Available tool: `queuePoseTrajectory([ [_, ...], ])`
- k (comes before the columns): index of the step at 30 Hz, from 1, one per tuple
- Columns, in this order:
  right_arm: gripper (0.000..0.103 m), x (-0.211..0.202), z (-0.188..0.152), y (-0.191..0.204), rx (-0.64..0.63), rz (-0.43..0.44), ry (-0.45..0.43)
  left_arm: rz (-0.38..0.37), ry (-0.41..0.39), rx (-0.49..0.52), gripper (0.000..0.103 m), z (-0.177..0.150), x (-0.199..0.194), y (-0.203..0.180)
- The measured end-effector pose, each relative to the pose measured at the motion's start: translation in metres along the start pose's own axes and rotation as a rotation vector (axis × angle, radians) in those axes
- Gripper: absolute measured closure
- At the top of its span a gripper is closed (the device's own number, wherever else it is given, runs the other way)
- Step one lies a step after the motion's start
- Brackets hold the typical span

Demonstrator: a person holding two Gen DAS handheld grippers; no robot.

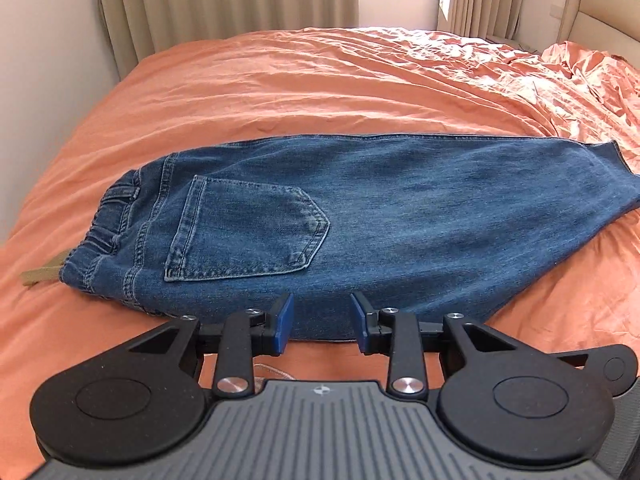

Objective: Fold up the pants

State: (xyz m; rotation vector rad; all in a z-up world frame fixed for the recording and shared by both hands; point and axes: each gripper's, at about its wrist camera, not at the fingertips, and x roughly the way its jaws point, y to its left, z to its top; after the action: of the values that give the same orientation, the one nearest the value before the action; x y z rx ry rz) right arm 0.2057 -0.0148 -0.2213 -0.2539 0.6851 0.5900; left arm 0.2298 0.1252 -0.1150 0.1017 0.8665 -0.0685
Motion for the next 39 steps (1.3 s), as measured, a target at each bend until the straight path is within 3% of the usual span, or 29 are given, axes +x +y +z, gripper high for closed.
queuePoseTrajectory([
  [5,0.103,-0.048,0.003,-0.077,0.240,-0.041,-0.052,-0.016,0.007,0.073,0.065,0.015,-0.006,-0.031],
  [10,0.096,-0.103,-0.011,-0.190,0.509,-0.147,-0.072,-0.042,-0.004,0.121,0.071,0.043,-0.001,-0.065],
  [17,0.094,-0.177,-0.065,-0.353,0.864,-0.238,-0.144,-0.106,-0.024,0.122,0.074,0.090,0.028,-0.118],
  [19,0.085,-0.191,-0.084,-0.396,0.967,-0.276,-0.167,-0.138,-0.018,0.115,0.074,0.103,0.043,-0.135],
  [21,0.082,-0.203,-0.105,-0.435,1.053,-0.298,-0.194,-0.155,-0.015,0.126,0.074,0.115,0.058,-0.150],
  [25,0.078,-0.206,-0.142,-0.498,1.220,-0.324,-0.232,-0.171,0.001,0.176,0.074,0.138,0.094,-0.187],
  [26,0.075,-0.202,-0.150,-0.510,1.266,-0.321,-0.238,-0.176,0.009,0.186,0.074,0.143,0.104,-0.197],
  [27,0.064,-0.197,-0.159,-0.524,1.319,-0.317,-0.246,-0.180,0.017,0.194,0.074,0.148,0.114,-0.205],
  [32,0.052,-0.168,-0.199,-0.571,1.510,-0.250,-0.268,-0.205,0.059,0.227,0.074,0.164,0.154,-0.240],
  [37,0.051,-0.139,-0.222,-0.594,1.590,-0.170,-0.285,-0.217,0.100,0.237,0.074,0.165,0.184,-0.259],
  [38,0.053,-0.137,-0.226,-0.596,1.605,-0.154,-0.297,-0.220,0.105,0.235,0.074,0.164,0.189,-0.260],
  [39,0.066,-0.137,-0.228,-0.597,1.607,-0.148,-0.300,-0.223,0.111,0.231,0.074,0.164,0.192,-0.262],
])
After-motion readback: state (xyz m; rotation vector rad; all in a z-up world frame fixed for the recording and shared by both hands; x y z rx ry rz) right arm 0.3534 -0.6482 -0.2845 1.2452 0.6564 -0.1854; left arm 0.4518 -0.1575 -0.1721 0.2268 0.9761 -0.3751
